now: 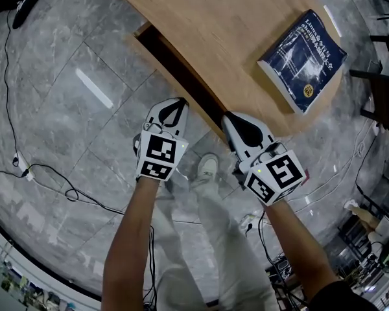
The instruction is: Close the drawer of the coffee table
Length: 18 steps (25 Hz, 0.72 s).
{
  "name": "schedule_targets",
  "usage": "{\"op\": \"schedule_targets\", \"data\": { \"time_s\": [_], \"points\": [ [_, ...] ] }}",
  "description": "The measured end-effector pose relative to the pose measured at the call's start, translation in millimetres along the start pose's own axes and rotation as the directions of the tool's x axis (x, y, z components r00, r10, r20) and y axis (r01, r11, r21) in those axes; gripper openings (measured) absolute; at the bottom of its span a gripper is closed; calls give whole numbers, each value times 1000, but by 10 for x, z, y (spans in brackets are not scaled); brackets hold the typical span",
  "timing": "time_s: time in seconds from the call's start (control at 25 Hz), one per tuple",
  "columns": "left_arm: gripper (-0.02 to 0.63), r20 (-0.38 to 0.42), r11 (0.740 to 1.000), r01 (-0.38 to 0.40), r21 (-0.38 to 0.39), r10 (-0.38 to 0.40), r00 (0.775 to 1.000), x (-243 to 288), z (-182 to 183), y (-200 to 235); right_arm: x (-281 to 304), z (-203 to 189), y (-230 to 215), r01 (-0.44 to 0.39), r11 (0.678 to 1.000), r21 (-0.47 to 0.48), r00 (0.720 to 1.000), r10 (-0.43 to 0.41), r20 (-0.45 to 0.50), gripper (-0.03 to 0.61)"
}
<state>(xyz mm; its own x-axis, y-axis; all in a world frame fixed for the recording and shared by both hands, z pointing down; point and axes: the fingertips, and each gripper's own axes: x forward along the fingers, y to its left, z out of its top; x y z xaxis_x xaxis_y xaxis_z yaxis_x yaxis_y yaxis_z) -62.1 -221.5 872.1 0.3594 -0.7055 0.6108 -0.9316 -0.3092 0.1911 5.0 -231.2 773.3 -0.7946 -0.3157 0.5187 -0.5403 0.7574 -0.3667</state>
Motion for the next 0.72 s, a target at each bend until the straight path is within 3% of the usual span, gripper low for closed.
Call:
{"op": "schedule_targets", "data": {
  "time_s": [0.72],
  "points": [
    [2,9,1000,15,11,-15,1000,340,269,-55,-58,23,-242,18,999,31,1000,-19,8,14]
  ]
}}
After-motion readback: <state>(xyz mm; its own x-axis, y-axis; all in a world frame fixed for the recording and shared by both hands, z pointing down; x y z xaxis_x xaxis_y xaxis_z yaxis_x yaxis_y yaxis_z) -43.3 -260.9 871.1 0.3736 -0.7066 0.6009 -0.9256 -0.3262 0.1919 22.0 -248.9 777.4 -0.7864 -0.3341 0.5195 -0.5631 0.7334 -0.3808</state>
